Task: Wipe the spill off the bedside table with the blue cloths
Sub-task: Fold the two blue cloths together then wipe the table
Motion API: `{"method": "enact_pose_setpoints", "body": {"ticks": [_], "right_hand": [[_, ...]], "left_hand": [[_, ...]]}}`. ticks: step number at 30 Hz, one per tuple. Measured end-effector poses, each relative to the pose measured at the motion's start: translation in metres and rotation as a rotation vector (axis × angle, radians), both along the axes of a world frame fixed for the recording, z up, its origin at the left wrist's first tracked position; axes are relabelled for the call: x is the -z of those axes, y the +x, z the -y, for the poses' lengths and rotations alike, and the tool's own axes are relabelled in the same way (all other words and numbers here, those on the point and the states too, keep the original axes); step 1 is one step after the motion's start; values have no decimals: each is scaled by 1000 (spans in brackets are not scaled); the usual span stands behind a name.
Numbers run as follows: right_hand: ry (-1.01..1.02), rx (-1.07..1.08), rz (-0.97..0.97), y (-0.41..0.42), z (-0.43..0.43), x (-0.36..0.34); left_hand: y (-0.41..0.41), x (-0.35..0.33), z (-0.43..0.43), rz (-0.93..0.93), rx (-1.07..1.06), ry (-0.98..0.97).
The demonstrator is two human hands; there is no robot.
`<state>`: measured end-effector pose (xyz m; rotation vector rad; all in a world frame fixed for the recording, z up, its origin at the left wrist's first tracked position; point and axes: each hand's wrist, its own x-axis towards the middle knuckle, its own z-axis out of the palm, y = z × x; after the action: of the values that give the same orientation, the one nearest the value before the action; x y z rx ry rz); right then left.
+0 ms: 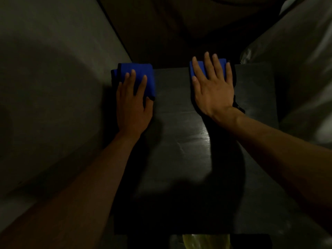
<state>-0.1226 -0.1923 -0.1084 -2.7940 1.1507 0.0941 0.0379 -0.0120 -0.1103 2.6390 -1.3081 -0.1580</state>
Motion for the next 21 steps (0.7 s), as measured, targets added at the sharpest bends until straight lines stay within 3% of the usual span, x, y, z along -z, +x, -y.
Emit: {"method": "enact_pose_setpoints", "body": {"ticks": [21], "right_hand": [[-3,86,-7,-80,48,-1]], "left_hand": [[-1,-5,1,-30,-6,-9]]}}
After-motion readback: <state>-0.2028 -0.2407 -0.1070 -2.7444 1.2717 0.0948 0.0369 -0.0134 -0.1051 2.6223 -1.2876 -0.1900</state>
